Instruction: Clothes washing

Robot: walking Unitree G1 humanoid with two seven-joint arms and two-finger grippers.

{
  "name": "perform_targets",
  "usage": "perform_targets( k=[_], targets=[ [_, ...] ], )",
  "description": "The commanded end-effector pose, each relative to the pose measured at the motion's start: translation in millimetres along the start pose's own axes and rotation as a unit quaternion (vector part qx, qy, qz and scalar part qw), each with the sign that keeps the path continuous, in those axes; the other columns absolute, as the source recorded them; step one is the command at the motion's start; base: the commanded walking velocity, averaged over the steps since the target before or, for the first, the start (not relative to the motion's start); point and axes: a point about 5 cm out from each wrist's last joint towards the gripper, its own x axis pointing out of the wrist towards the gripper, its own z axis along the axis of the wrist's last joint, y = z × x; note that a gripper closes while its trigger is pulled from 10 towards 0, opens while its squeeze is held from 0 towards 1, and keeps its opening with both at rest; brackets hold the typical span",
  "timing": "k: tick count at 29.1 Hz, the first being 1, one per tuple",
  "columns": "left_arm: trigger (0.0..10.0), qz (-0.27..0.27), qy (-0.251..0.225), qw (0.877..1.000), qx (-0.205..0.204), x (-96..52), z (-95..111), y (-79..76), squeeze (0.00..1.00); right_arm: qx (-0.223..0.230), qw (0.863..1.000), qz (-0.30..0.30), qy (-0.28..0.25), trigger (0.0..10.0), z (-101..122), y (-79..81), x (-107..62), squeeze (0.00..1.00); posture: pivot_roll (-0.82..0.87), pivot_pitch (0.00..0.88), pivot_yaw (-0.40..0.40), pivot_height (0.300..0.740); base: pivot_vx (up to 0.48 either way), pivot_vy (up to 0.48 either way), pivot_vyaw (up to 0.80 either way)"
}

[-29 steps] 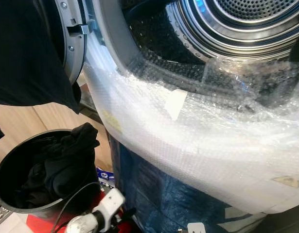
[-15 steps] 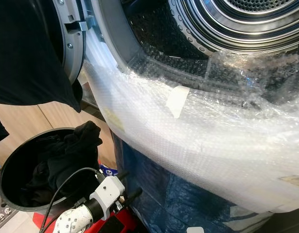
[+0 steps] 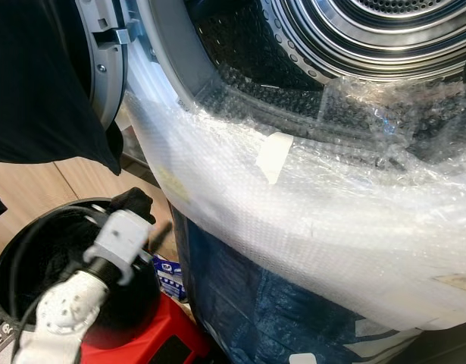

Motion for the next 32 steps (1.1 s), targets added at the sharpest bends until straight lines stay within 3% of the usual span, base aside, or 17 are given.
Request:
perform_targets(
  k=[1, 2, 4, 5, 6, 7, 12, 16, 21, 23, 24, 26, 27, 28, 29, 31, 32],
  targets=[
    [10.0, 0.041, 0.031, 0.999, -0.006, -0.3, -7.0, 11.3, 0.0, -0.003, 1.0, 0.005, 0.005, 10.0, -2.7, 3.4, -0.5, 0.0, 0.13, 0.123, 0.028, 0.74, 0.0, 0.0, 0.0],
    [10.0, 0.082, 0.065, 0.994, -0.023, -0.4, -16.9, 24.1, 0.0, -0.003, 1.0, 0.005, 0.004, 10.0, -1.7, 3.5, -0.3, 0.0, 0.13, 0.123, 0.028, 0.74, 0.0, 0.0, 0.0],
    [10.0, 0.085, 0.073, 0.994, -0.019, 3.6, -22.1, 32.8, 0.0, -0.002, 1.0, 0.005, 0.002, 10.0, -0.8, 3.1, -0.1, 0.0, 0.13, 0.122, 0.022, 0.74, 0.0, 0.0, 0.0],
    [10.0, 0.103, 0.077, 0.992, -0.021, 7.6, -24.1, 44.6, 0.0, -0.004, 1.0, 0.005, 0.002, 10.0, -0.4, 2.7, 0.0, 0.0, 0.13, 0.123, 0.017, 0.74, 0.0, 0.0, 0.0],
    [10.0, 0.103, 0.077, 0.992, -0.021, 7.6, -24.1, 44.6, 0.0, -0.004, 1.0, 0.005, 0.002, 10.0, -0.4, 2.7, 0.0, 0.0, 0.13, 0.123, 0.017, 0.74, 0.0, 0.0, 0.0],
    [10.0, 0.156, 0.091, 0.983, -0.044, 12.7, -28.4, 69.6, 0.0, -0.007, 1.0, 0.005, 0.003, 10.0, -0.3, 1.6, 0.1, 0.0, 0.13, 0.119, 0.014, 0.74, 0.0, 0.0, 0.0],
    [10.0, 0.221, 0.136, 0.961, -0.097, 12.6, -46.6, 93.5, 0.0, -0.006, 1.0, 0.001, 0.002, 10.0, 0.7, -1.5, 0.3, 0.0, 0.13, 0.118, 0.009, 0.74, 0.0, 0.0, 0.0],
    [10.0, 0.248, 0.168, 0.945, -0.133, 10.3, -63.7, 96.7, 0.0, -0.008, 1.0, 0.002, 0.001, 10.0, 1.3, -1.4, 0.4, 0.0, 0.13, 0.118, 0.009, 0.74, 0.0, 0.0, 0.0],
    [10.0, 0.244, 0.187, 0.936, -0.175, 11.7, -76.0, 91.6, 0.0, -0.009, 1.0, 0.004, 0.0, 10.0, 3.1, -0.2, 0.9, 0.0, 0.13, 0.113, 0.003, 0.74, 0.0, 0.0, 0.0],
    [10.0, 0.251, 0.206, 0.921, -0.213, 11.7, -86.6, 91.3, 0.0, -0.01, 1.0, 0.006, -0.002, 10.0, 4.6, 1.0, 1.2, 0.0, 0.13, 0.113, 0.0, 0.74, 0.0, 0.0, 0.0],
    [10.0, 0.251, 0.206, 0.921, -0.213, 11.7, -86.6, 91.3, 0.0, -0.01, 1.0, 0.006, -0.002, 10.0, 4.6, 1.0, 1.2, 0.0, 0.13, 0.113, 0.0, 0.74, 0.0, 0.0, 0.0],
    [10.0, 0.281, 0.238, 0.885, -0.284, 9.5, -102.3, 94.9, 0.0, -0.011, 1.0, 0.008, -0.003, 10.0, 5.7, 1.7, 1.4, 0.0, 0.13, 0.111, -0.002, 0.74, 0.0, 0.0, 0.0],
    [10.0, 0.281, 0.238, 0.885, -0.284, 9.5, -102.3, 94.9, 0.0, -0.011, 1.0, 0.008, -0.003, 10.0, 5.7, 1.7, 1.4, 0.0, 0.13, 0.111, -0.002, 0.74, 0.0, 0.0, 0.0],
    [10.0, 0.295, 0.25, 0.873, -0.299, 7.1, -107.6, 97.8, 0.0, -0.011, 1.0, 0.008, -0.003, 10.0, 5.8, 1.7, 1.4, 0.0, 0.13, 0.109, -0.003, 0.74, 0.0, 0.0, 0.0],
    [10.0, 0.298, 0.254, 0.869, -0.304, 6.4, -109.4, 98.7, 0.0, -0.011, 1.0, 0.008, -0.003, 10.0, 5.8, 1.5, 1.4, 0.0, 0.13, 0.109, -0.003, 0.74, 0.0, 0.0, 0.0],
    [10.0, 0.296, 0.258, 0.87, -0.299, 5.7, -112.5, 99.8, 0.0, -0.012, 1.0, 0.008, -0.003, 10.0, 5.6, 1.3, 1.4, 0.0, 0.13, 0.109, -0.003, 0.74, 0.0, 0.0, 0.0],
    [10.0, 0.292, 0.262, 0.871, -0.296, 5.4, -114.0, 99.5, 0.41, -0.014, 1.0, 0.009, -0.002, 10.0, 5.4, 1.2, 1.4, 0.0, 0.13, 0.109, -0.003, 0.74, 0.0, 0.0, 0.0]
  ],
)
